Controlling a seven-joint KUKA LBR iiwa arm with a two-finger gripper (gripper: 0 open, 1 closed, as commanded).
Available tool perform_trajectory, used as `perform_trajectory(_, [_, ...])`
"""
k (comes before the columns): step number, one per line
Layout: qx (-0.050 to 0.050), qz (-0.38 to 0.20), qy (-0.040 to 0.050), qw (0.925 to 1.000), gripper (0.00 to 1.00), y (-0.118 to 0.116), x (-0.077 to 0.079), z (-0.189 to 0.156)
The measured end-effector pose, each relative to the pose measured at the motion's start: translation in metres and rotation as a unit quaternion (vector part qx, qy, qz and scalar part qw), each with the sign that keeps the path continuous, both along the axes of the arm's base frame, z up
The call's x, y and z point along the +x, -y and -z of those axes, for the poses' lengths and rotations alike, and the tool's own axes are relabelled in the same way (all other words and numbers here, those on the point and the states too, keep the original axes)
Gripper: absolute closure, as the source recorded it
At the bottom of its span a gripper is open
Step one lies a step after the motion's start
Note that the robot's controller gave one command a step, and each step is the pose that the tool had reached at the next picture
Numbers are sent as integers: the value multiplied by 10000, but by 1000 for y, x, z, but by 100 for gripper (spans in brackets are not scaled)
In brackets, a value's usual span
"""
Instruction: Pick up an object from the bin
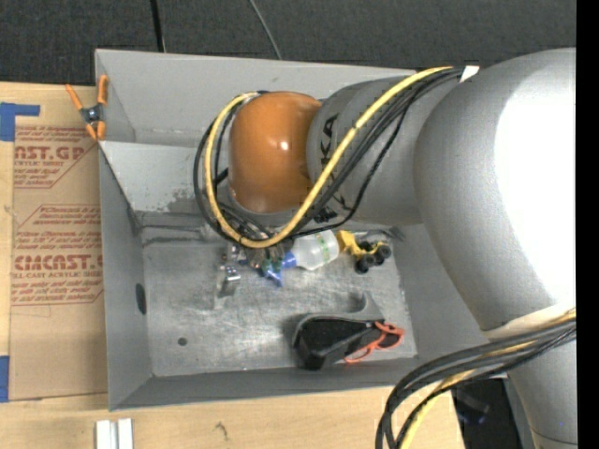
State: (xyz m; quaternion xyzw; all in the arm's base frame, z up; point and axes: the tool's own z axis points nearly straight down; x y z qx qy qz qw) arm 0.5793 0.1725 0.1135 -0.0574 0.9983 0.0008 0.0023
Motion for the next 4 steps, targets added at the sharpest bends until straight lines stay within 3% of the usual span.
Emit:
perform_trajectory(1, [-9, -176, -39, 9998, 0, 31, 6, -9])
perform_trajectory(2, [-1, -155, -10, 9999, 0, 53, 12, 3])
perform_trajectory(3, [61, 582, 21, 9983, 0, 89, 14, 38])
perform_trajectory(4, [62, -129, 69, 9999, 100, 122, 19, 34])
